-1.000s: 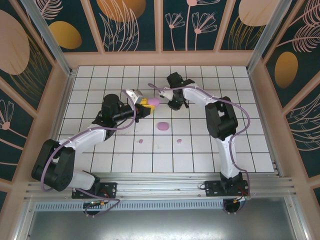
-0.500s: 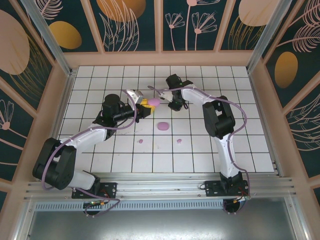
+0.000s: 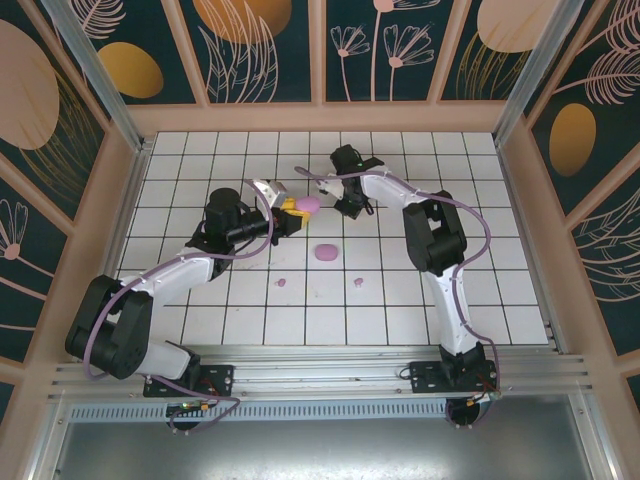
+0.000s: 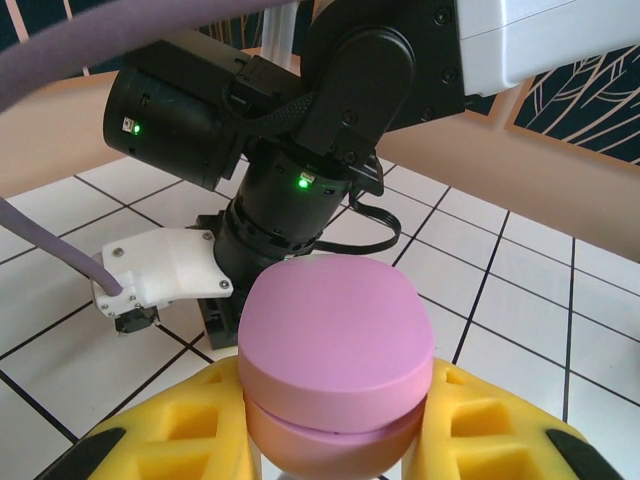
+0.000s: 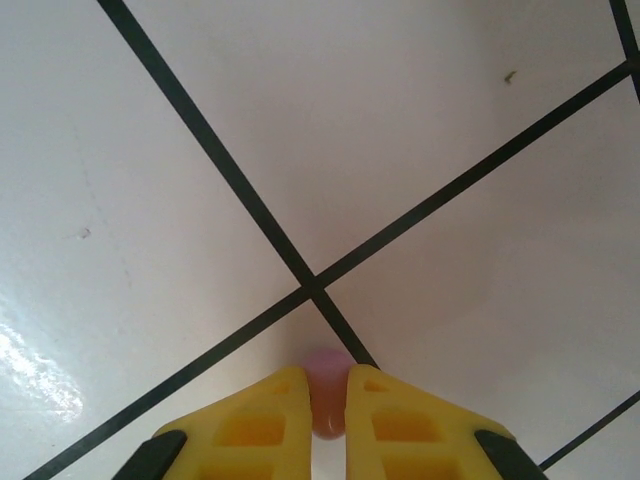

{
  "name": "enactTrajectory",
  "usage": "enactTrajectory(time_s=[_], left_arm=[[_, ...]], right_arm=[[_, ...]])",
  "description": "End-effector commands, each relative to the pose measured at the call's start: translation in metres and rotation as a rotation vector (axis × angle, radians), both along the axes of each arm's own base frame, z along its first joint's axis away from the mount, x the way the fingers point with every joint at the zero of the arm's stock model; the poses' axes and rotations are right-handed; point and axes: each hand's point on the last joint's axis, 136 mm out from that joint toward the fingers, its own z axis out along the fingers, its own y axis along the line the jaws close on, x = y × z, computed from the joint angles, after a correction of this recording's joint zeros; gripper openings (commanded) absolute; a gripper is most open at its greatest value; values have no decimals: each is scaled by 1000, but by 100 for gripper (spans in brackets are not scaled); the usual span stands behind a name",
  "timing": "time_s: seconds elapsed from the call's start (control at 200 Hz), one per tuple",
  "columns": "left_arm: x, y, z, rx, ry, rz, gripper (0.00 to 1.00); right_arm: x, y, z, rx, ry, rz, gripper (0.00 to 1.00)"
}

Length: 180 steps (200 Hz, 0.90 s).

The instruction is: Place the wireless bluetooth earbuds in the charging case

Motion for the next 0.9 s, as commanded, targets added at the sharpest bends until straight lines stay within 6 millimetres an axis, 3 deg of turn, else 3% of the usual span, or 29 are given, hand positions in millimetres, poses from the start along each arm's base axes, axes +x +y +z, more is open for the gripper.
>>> enactTrajectory(time_s=[0.0,0.385,0.606,0.716,0.896], left_arm=[[4,-1,6,-1,-24,1,0],[0,1,12,-8,-35,7,0],[-3,3,16,-10,-45,6,0],[-4,3,22,-13,-59,0,0],[-6,2,34,-18,-88,-9,0]], right_arm=[[1,-7,0,4,30,-64,9],[8,-4,23,206,135,-339,6],[2,8,71,516,188,-412,4],[-13,12,102,626,191,-407,3],[-64,22,151,817,233,-363,2]])
